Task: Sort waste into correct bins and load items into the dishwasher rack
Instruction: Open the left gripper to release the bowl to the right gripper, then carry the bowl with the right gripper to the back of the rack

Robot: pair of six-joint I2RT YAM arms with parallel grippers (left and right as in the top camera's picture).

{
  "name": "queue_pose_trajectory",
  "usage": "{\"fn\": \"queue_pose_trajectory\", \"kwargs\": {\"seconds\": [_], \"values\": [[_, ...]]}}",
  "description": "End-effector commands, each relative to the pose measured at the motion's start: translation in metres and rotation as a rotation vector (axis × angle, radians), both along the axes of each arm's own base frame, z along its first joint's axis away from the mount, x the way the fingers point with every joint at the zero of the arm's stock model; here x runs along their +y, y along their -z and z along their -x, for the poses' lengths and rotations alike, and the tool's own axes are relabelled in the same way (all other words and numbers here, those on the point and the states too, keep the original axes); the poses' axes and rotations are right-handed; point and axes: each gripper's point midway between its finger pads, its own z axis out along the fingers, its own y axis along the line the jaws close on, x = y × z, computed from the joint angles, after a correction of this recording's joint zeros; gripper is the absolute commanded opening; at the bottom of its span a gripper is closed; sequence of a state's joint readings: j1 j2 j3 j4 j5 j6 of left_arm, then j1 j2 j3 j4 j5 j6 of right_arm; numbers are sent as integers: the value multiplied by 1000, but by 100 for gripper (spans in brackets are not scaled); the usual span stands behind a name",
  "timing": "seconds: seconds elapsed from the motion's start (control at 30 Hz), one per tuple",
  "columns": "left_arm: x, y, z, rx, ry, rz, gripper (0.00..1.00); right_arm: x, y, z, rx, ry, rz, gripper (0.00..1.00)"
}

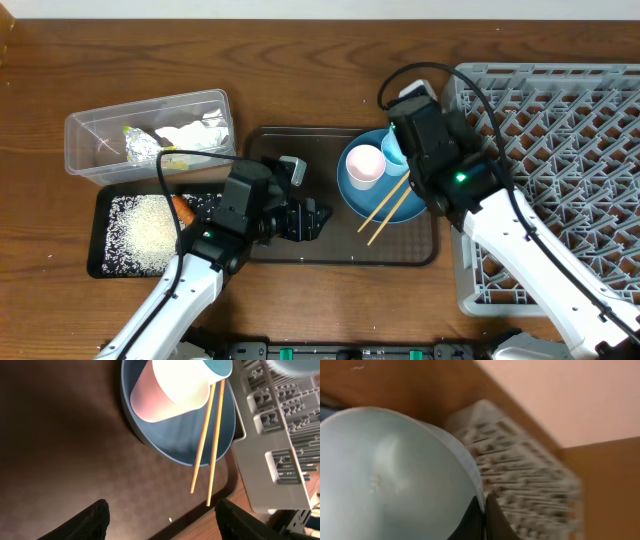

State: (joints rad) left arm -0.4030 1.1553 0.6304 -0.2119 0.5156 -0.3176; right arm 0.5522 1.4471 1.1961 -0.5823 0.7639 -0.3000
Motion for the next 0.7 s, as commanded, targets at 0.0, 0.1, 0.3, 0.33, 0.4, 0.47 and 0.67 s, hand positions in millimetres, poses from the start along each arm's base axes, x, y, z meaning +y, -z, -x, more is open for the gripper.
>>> {"fn": "queue_pose_trajectory", "kwargs": {"seconds": [0.0, 0.1, 0.3, 0.33, 0.4, 0.47, 0.67], "values": [[0, -9, -5, -33, -5, 0, 72, -42, -38, -7, -69, 98, 235, 1], [0, -9, -5, -33, -5, 0, 72, -65, -52, -16, -126, 178, 236, 1], [0, -9, -4, -32, -5, 0, 83, -123, -71, -29, -225, 344, 196, 1], [0, -9, -4, -32, -5, 0, 85, -133, -75, -31, -238, 364, 206, 1], [0, -9, -4, -32, -5, 1, 88, -158, -87, -31, -259, 427, 262, 1], [0, -9, -4, -32, -5, 1, 92, -182, -97, -30, -279, 497, 309, 1], [0, -9, -4, -32, -5, 1, 98, -226, -92, -36, -314, 620, 317, 1]]}}
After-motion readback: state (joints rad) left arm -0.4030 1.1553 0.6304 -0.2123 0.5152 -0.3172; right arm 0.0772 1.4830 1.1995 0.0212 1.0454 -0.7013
